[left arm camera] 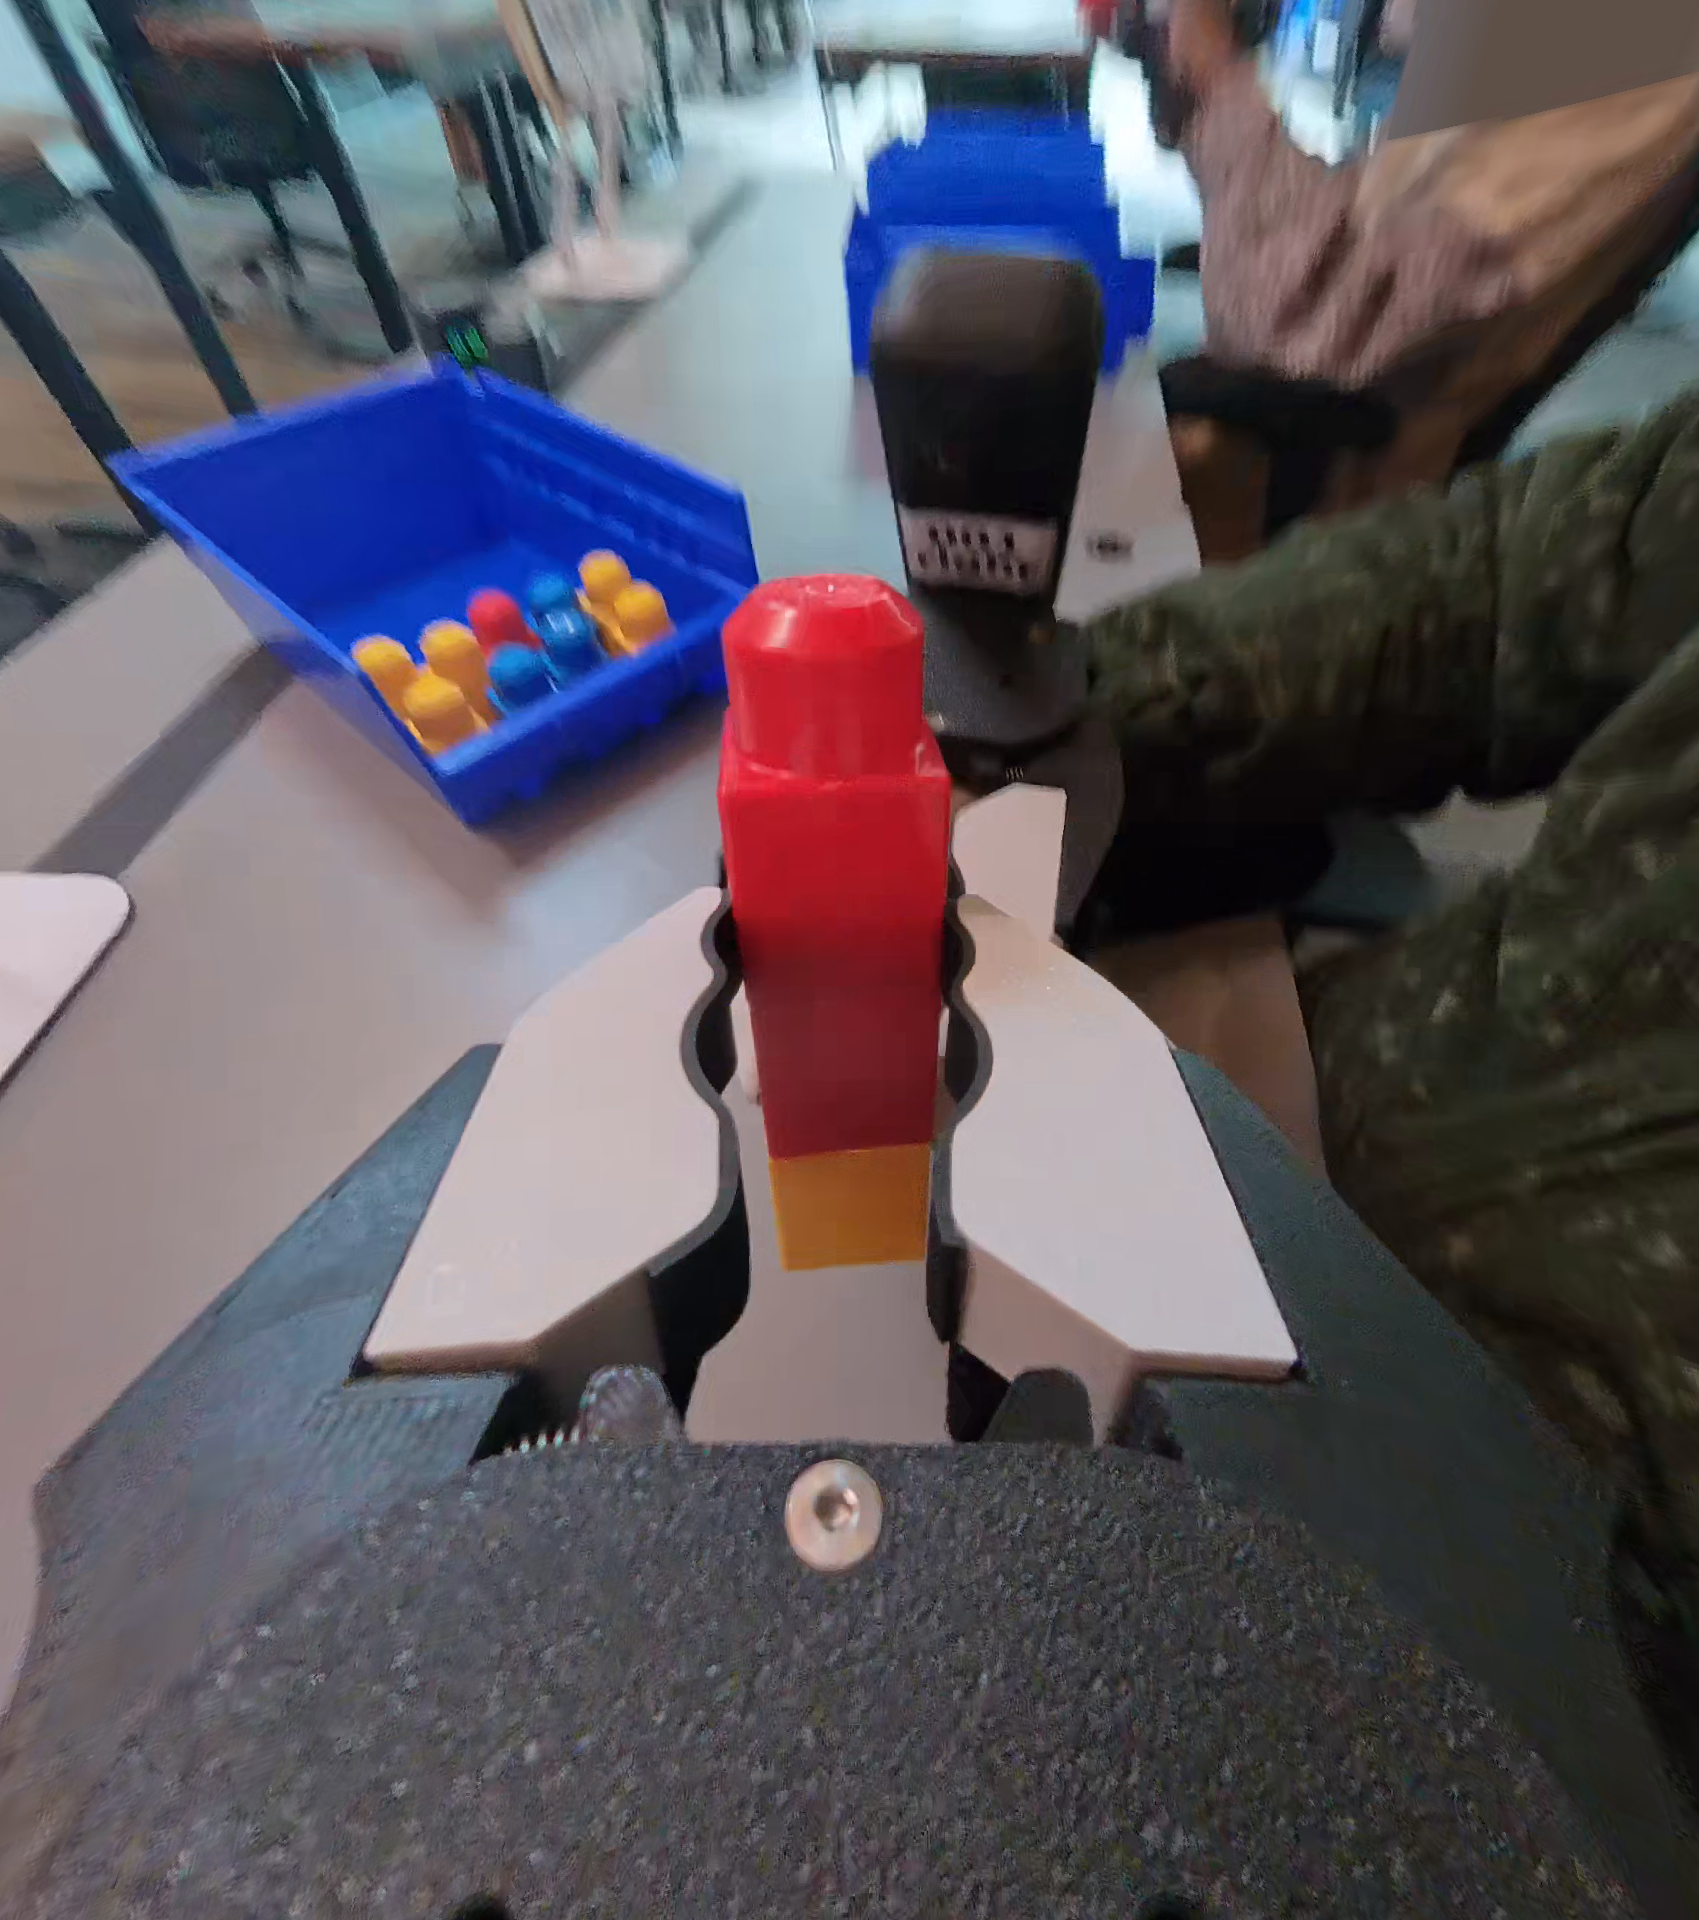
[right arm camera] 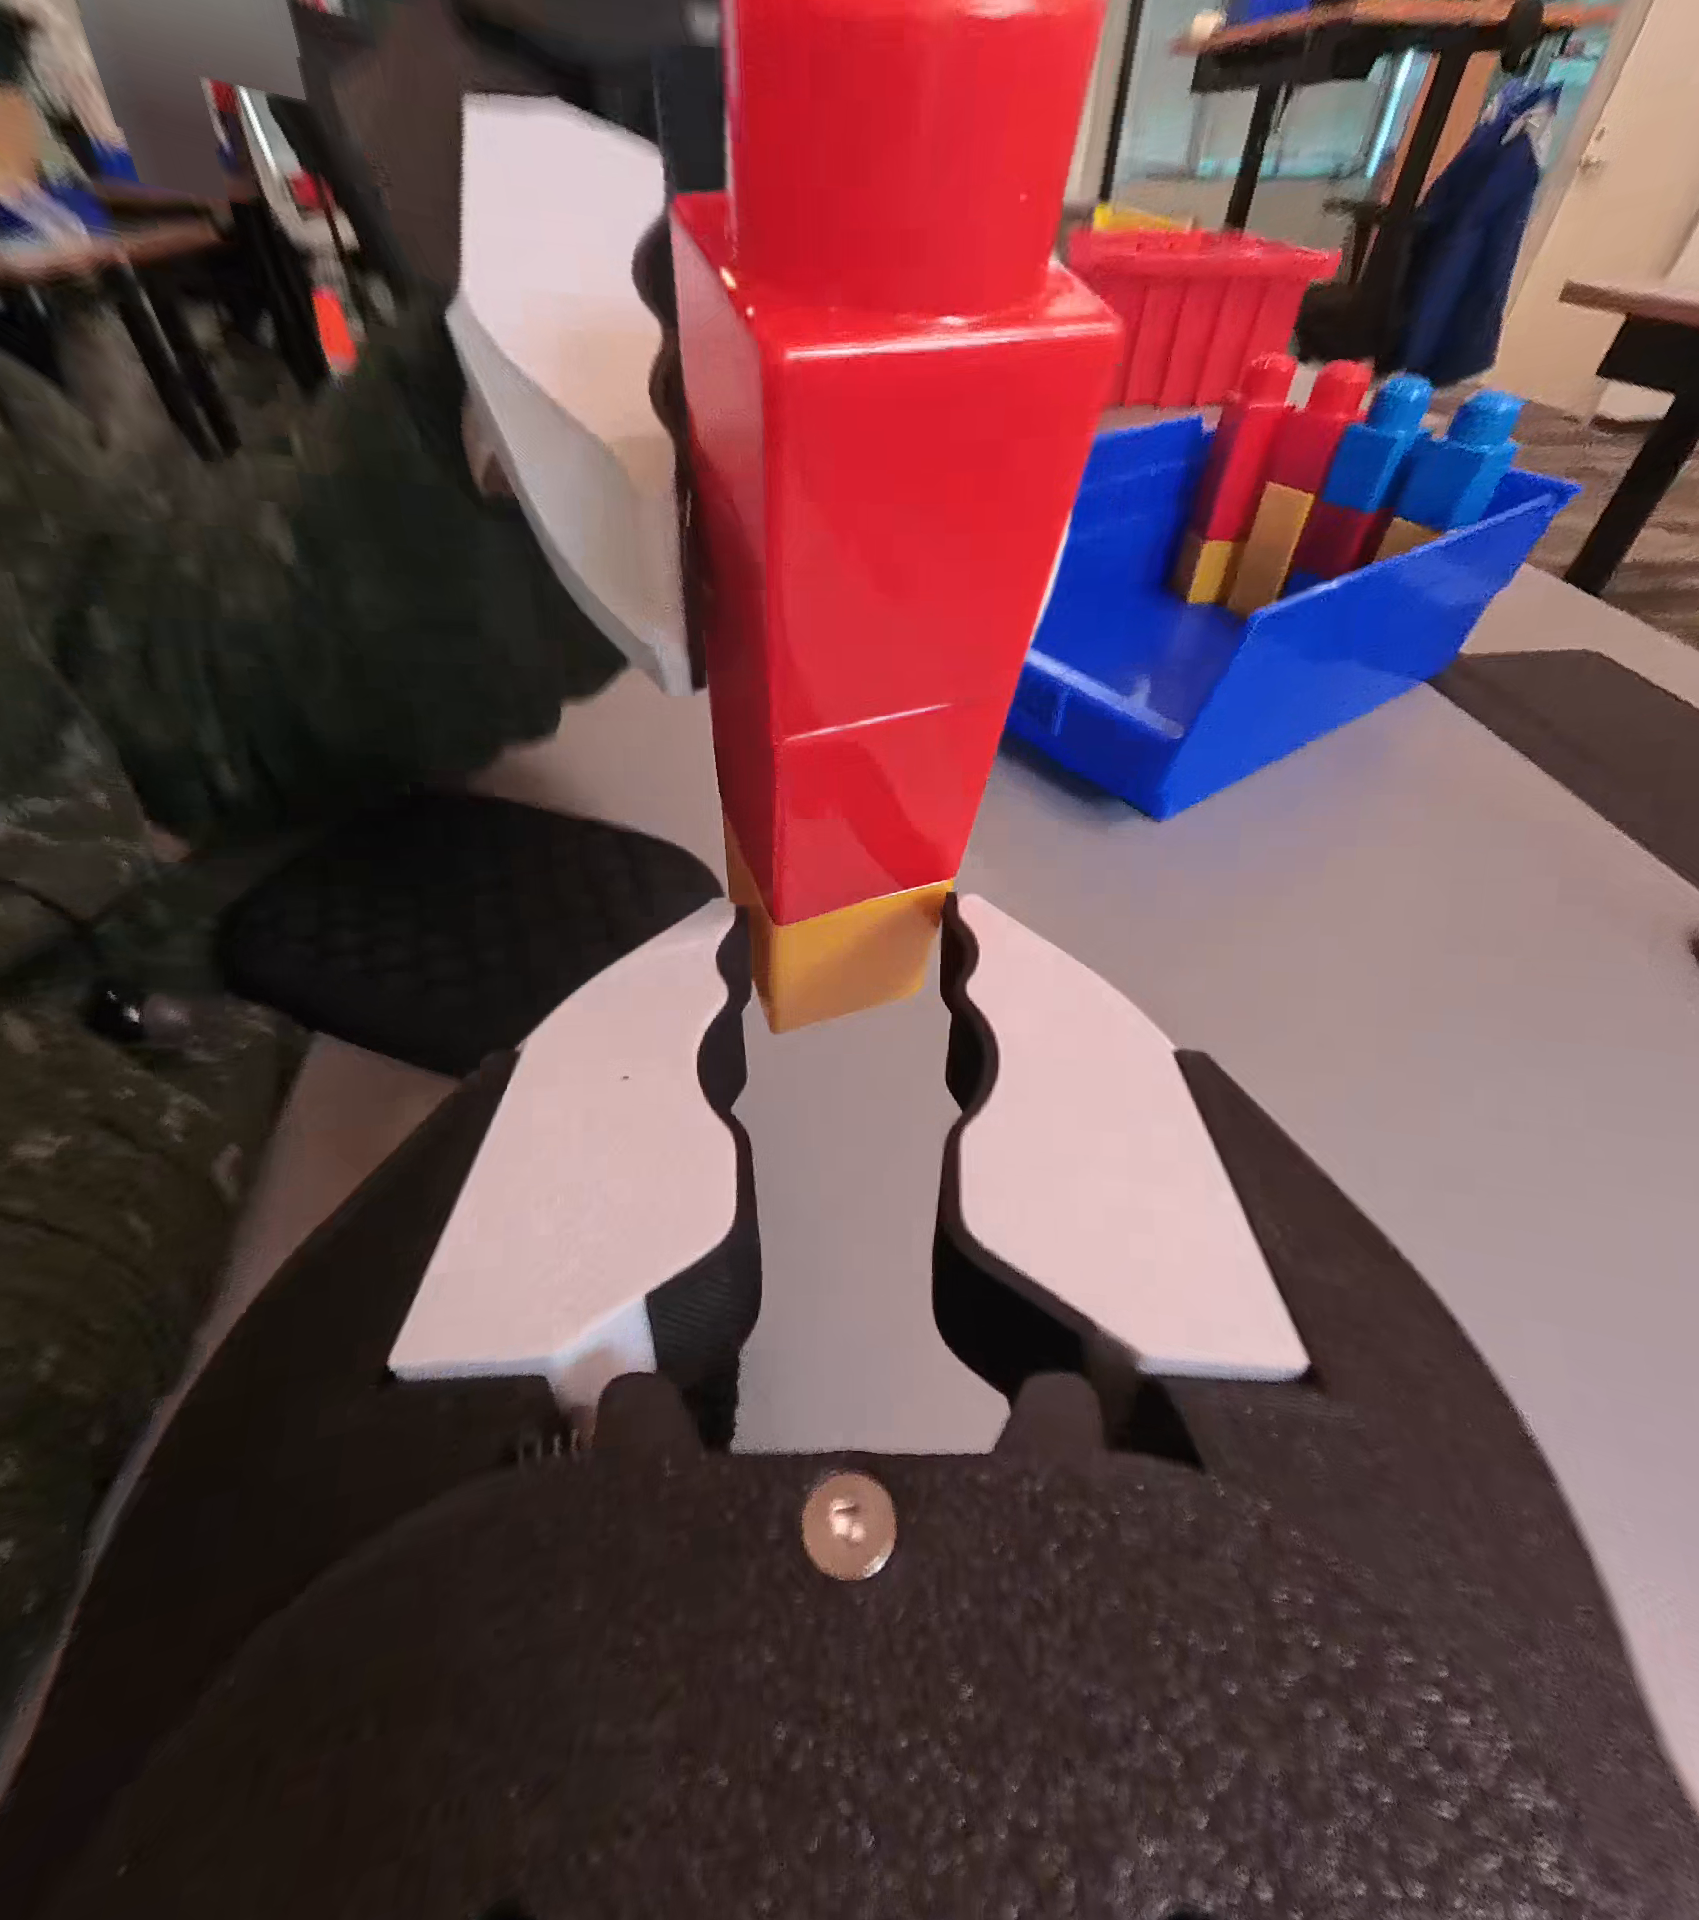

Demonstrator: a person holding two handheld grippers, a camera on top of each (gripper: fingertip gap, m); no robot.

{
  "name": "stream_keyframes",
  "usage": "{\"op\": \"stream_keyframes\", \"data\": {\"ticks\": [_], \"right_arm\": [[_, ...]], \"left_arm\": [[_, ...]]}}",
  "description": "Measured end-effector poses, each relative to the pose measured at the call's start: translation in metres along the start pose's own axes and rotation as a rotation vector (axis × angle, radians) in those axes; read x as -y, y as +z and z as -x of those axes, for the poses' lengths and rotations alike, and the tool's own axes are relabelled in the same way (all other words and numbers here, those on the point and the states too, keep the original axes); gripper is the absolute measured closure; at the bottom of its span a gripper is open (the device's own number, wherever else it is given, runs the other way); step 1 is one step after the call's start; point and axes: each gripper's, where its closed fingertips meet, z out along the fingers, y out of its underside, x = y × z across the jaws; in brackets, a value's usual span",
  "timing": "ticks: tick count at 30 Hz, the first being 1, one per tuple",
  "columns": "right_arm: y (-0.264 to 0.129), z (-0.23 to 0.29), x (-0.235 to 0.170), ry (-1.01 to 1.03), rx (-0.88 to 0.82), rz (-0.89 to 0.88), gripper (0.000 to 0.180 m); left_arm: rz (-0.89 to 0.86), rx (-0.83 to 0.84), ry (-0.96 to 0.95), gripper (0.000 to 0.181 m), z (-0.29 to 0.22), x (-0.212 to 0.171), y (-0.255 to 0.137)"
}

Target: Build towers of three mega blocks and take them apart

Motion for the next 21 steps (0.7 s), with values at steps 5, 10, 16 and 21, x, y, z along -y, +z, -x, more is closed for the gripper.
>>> {"op": "stream_keyframes", "data": {"ticks": [5, 10, 16, 21], "right_arm": [[-0.007, -0.005, 0.023, 0.108, 0.001, -0.181, 0.145], [-0.003, -0.008, 0.009, 0.099, 0.000, -0.101, 0.144], [-0.038, -0.023, 0.019, -0.015, -0.021, -0.079, 0.128], [-0.044, -0.008, -0.002, -0.083, 0.071, 0.063, 0.146]], "left_arm": [[-0.117, 0.095, 0.037, 0.138, 0.008, -0.006, 0.006], [-0.037, 0.111, 0.081, 0.144, 0.009, -0.023, 0.011], [0.102, 0.022, 0.092, 0.145, 0.010, -0.066, 0.003], [0.188, -0.069, 0.091, 0.145, 0.000, -0.094, 0.007]]}}
